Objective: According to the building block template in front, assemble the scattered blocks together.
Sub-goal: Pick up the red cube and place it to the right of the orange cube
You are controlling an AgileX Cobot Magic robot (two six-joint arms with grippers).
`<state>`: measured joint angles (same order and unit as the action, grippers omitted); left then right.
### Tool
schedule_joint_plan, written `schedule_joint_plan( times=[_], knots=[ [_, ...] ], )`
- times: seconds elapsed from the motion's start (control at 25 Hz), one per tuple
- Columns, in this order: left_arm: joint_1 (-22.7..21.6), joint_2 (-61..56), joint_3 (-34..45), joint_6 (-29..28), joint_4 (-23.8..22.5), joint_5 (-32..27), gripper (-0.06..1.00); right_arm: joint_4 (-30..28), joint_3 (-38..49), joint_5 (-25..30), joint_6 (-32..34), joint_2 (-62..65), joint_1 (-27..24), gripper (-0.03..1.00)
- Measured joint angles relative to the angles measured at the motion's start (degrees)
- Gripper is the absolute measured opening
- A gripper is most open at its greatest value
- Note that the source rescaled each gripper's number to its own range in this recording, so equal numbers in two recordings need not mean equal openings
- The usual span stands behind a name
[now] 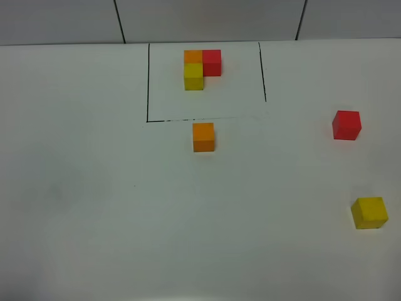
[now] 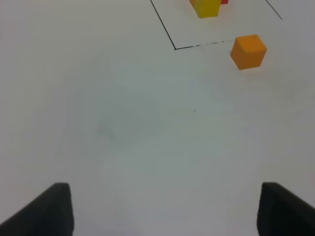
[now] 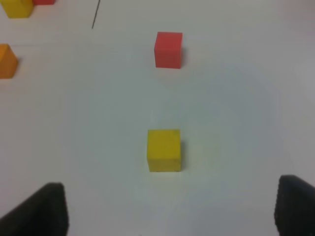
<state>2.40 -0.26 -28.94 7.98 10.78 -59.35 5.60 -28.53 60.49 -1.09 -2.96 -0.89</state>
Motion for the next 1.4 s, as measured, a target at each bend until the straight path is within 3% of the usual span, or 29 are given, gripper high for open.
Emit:
schedule_joint_plan(
  times=[0.8,1.12,1.4],
  knots=[
    [0.0,0.0,0.0,-0.2,-0.2,0.0,0.70,0.0,0.0,0.0,0.1,0.0,0.0,0.80],
    [0.0,0.0,0.0,-5.4,-4.2,0.0,0.70,0.0,0.0,0.0,0.1,0.0,0.0,0.80],
    [0.0,0.0,0.0,-5.9,-4.5,0.0,0.70,0.0,0.0,0.0,0.1,0.0,0.0,0.80]
  ],
)
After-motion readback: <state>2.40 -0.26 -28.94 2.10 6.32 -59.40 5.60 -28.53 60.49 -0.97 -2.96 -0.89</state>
